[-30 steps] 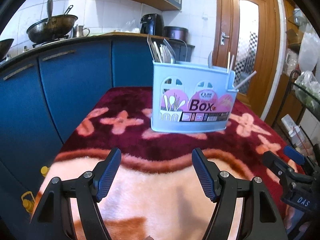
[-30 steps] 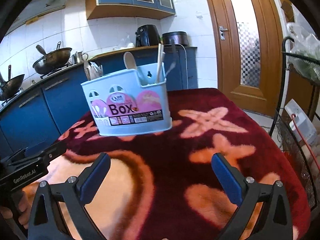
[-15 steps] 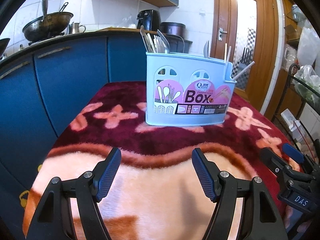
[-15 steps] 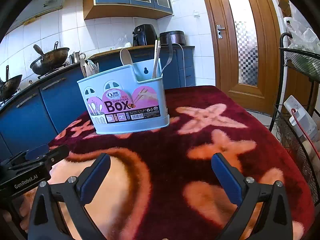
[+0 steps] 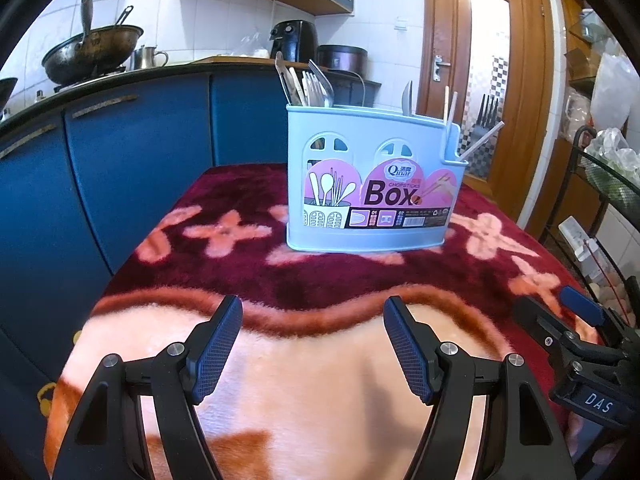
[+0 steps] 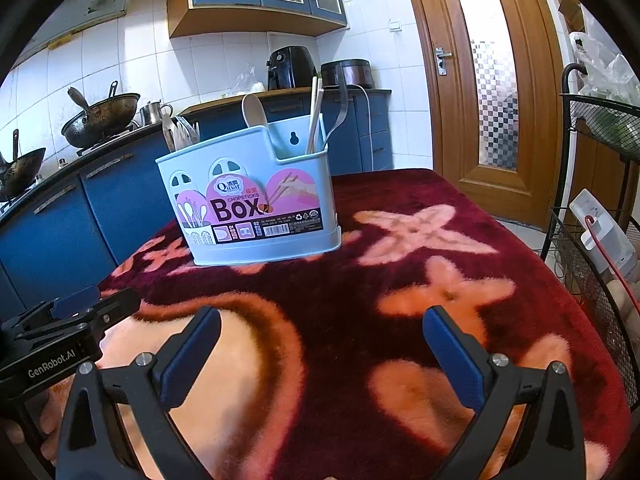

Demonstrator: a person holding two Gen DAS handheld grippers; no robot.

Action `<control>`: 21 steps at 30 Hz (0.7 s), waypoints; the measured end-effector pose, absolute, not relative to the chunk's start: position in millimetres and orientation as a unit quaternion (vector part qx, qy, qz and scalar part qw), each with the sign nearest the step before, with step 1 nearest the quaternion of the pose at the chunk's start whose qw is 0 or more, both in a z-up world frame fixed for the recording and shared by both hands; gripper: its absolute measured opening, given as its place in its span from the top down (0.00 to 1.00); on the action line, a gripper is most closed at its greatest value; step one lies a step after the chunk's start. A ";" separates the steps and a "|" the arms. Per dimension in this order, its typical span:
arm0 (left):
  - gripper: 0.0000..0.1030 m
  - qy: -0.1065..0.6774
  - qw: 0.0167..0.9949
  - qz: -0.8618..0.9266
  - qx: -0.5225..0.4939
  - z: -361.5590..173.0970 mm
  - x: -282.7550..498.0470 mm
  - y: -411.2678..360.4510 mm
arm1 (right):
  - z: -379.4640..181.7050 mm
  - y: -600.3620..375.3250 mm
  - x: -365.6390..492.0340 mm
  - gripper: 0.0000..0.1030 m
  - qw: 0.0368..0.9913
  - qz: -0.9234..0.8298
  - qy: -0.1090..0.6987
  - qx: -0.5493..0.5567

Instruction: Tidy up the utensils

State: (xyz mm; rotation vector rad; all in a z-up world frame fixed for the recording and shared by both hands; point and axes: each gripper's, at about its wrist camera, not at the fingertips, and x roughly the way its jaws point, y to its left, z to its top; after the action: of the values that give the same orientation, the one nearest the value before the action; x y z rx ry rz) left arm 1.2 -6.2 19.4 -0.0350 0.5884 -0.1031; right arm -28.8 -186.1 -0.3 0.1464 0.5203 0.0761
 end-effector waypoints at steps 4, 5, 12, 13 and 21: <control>0.28 0.290 0.956 -0.051 -0.017 19.6 1.5 -5.9 | -0.3 -186.3 -28.4 0.00 0.963 0.038 0.257 0.073; 0.28 0.290 0.956 -0.051 -0.018 19.5 1.3 -5.8 | -0.3 -186.3 -28.4 0.00 0.963 0.038 0.257 0.073; 0.28 0.291 0.955 -0.051 -0.021 19.9 1.4 -5.7 | -0.7 -186.6 -28.0 0.00 0.963 0.038 0.258 0.073; 0.28 0.290 0.955 -0.051 -0.021 19.9 1.4 -5.8 | -0.8 -186.5 -28.1 0.00 0.963 0.038 0.258 0.073; 0.28 0.291 0.955 -0.053 -0.022 19.8 1.4 -5.9 | -2.0 -186.4 -28.5 0.00 0.962 0.038 0.259 0.075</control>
State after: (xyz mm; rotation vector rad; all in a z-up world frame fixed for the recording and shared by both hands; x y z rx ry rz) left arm 1.4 -5.9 19.8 -0.0451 0.5907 -0.1067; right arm -28.5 -186.4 -2.0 0.1510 0.5249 0.0779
